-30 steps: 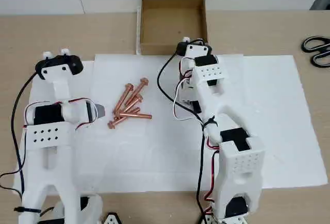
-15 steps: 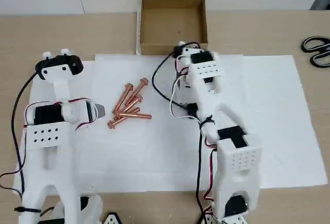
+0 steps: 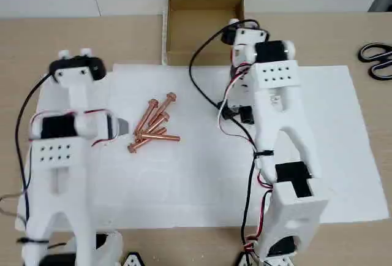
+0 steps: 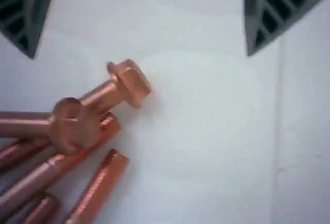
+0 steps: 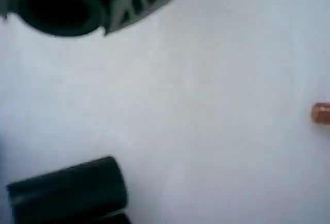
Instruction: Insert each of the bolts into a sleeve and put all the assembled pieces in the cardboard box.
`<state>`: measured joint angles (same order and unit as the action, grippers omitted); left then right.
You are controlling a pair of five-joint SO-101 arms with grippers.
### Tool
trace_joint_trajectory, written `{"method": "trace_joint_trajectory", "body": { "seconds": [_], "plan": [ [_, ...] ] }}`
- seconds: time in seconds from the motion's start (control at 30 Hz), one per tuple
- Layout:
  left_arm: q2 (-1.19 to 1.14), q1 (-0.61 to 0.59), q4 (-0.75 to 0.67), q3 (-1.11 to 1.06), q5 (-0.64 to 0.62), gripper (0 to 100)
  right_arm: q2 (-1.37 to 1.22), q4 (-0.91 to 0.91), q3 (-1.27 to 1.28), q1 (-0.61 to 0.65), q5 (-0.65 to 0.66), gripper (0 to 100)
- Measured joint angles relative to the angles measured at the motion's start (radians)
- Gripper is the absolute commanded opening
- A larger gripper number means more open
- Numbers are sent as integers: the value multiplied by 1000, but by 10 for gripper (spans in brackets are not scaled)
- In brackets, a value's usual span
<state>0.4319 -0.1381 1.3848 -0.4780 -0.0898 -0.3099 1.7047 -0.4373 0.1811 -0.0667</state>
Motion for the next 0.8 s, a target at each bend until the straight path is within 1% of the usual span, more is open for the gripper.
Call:
{"method": "trace_joint_trajectory", "body": {
  "seconds": [0.1, 0.17, 0.23, 0.33, 0.53, 0.63, 0.7, 0.8],
  "plan": [
    [-121, 55, 51, 107, -9, 248, 0, 0, 0, -20, 0, 20],
    [-212, 84, 78, 173, -58, 248, 0, 0, 0, -37, 0, 20],
    [-278, 109, 117, 236, -121, 248, 0, 2, 0, -51, 0, 20],
    [-325, 143, 186, 313, -256, 248, 0, 9, 0, -54, 0, 20],
    [-342, 183, 236, 324, -422, 248, 0, 9, 0, -51, 0, 20],
    [-342, 195, 238, 311, -549, 248, 0, 9, 0, -51, 0, 20],
    [-347, 198, 218, 293, -643, 248, 0, 9, 0, -51, 0, 20],
    [-388, 216, 158, 259, -723, 246, 0, 9, 0, -51, 0, 20]
  ]
}}
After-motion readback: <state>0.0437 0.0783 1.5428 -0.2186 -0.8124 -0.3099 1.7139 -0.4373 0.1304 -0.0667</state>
